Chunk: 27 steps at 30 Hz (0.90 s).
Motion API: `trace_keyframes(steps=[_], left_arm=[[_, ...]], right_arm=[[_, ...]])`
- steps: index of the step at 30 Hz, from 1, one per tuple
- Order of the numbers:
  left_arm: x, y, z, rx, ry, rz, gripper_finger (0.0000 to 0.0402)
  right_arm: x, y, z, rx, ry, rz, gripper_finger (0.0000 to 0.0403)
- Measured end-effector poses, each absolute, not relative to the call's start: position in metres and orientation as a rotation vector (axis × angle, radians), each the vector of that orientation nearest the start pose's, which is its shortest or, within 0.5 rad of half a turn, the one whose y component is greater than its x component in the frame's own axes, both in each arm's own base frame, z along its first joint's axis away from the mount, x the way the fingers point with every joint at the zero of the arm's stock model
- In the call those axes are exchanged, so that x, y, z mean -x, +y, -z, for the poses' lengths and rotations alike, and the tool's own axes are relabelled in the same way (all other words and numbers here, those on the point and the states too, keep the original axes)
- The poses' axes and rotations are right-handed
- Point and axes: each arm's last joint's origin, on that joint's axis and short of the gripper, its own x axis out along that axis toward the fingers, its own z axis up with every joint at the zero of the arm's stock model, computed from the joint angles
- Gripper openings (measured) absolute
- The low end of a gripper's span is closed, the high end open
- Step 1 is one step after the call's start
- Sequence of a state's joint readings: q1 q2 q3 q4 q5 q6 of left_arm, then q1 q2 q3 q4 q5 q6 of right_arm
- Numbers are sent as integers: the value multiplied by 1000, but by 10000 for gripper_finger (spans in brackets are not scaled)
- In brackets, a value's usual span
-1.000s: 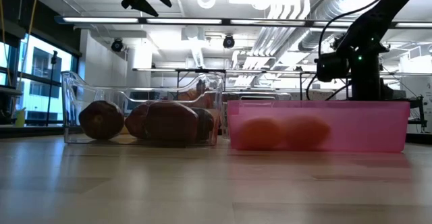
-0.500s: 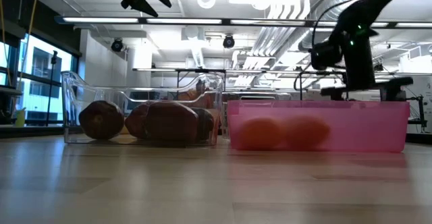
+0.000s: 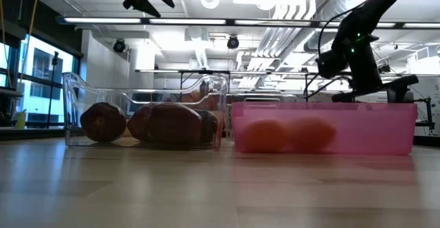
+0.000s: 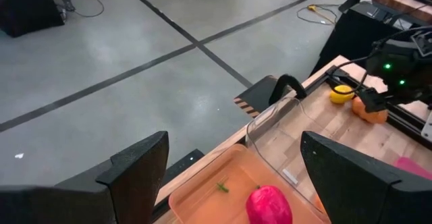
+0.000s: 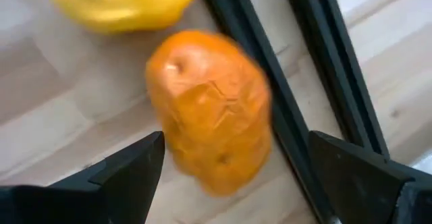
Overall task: Sort produce into baskets
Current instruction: Put the potato into the top transparent bin
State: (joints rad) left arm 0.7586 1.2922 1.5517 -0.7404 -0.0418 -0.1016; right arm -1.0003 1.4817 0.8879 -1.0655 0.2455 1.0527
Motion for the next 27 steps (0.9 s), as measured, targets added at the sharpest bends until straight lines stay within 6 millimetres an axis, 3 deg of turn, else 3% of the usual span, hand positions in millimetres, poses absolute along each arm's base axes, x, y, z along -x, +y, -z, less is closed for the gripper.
trace_keyframes(steps=[3, 7, 15, 27], left_arm=[[-183, 176, -432, 272, 435, -808, 323], [-184, 176, -432, 272, 435, -808, 323], [-183, 175, -432, 275, 439, -808, 323], [-183, 175, -432, 284, 436, -811, 323]], right_arm=[[-115, -193, -181, -1401, 1049, 1739, 352], [-115, -194, -182, -1279, 1038, 1831, 352], [-119, -205, -182, -1128, 1005, 1749, 352], [-115, -211, -182, -1209, 941, 1748, 352]])
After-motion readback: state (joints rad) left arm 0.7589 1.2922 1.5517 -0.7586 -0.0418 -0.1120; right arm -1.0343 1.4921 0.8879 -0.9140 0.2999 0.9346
